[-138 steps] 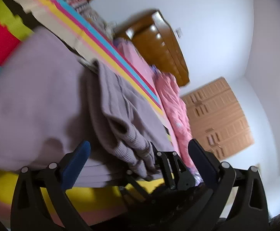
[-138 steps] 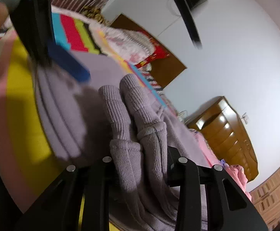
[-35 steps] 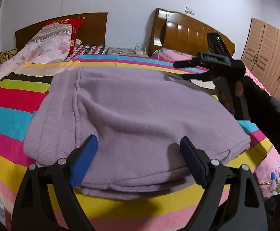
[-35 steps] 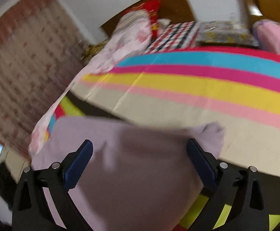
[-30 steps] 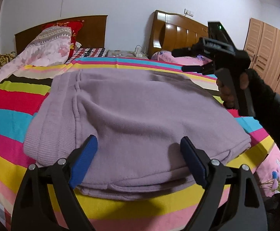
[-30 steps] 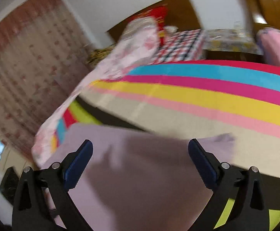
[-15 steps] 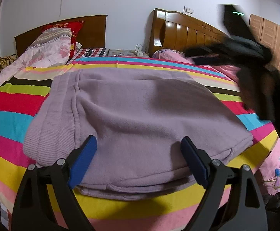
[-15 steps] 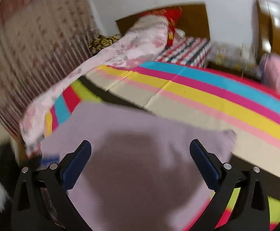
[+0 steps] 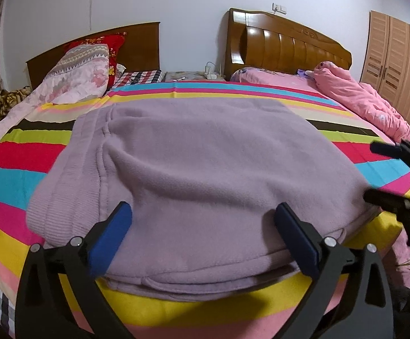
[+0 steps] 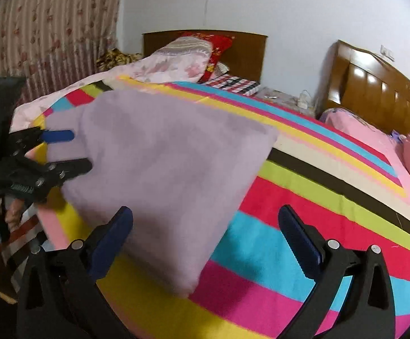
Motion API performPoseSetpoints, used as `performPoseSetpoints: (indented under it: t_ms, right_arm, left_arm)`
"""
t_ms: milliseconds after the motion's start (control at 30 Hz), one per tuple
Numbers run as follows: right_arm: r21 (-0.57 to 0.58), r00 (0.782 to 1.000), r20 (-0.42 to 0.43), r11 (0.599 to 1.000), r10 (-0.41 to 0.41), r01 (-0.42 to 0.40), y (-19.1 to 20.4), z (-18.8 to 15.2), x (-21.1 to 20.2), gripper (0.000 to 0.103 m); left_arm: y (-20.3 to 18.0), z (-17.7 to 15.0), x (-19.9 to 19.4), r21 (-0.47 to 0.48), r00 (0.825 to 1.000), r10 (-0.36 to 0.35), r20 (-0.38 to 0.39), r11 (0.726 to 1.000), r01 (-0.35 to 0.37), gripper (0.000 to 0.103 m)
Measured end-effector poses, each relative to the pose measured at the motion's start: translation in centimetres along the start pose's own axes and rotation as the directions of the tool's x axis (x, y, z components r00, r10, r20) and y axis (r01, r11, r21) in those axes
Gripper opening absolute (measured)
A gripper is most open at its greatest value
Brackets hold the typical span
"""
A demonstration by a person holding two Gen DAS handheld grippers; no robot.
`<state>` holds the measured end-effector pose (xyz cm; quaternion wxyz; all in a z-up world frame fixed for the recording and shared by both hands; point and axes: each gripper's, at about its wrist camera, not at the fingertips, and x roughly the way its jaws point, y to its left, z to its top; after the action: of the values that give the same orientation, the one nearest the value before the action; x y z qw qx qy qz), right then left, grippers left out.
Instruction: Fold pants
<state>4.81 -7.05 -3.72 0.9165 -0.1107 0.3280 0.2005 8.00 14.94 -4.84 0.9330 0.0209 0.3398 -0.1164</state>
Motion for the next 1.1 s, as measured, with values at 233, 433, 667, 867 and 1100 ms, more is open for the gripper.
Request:
performPoseSetpoints:
  t_ms: [233,433,667,867,1100]
  right_arm:
    - [0.035,0.999,-0.04,0.999,0.009,-0.008,-0.7,-2.2,-0.3,0.099]
    - [0.086,1.0,-0.01,0.996,0.0,0.001,-1.5,-3.3,-2.6,0.099]
    - [0.134,0.997,0.075,0.991,-0.017,0.007,-2.1,-2.7,-7.6,0.099]
    - [0.199,0.953,0.296,0.98,-0.063,0.003,-1.6,0.2,-13.4,0.099]
    - [0.355,0.937,0.333,0.935,-0.109,-0.018,-0.6,1.0,-14.0,0.099]
  left_arm:
    - [-0.3,0.0,0.0,-0.002,1.0,0.009,-0.003,1.0,-0.009,0.101]
    - [-0.2,0.0,0.1,-0.004,1.0,0.016,0.0,1.0,-0.016,0.101]
    - [-1.2,0.5,-1.7,-0.047,0.985,0.168,0.043,0.985,-0.166,0.101]
    - [-5.5,2.2,-9.9,-0.074,0.875,0.406,0.264,0.913,-0.402,0.101]
    - [-6.6,3.3,-15.8,-0.239,0.853,0.388,0.349,0.917,-0.32,0.102]
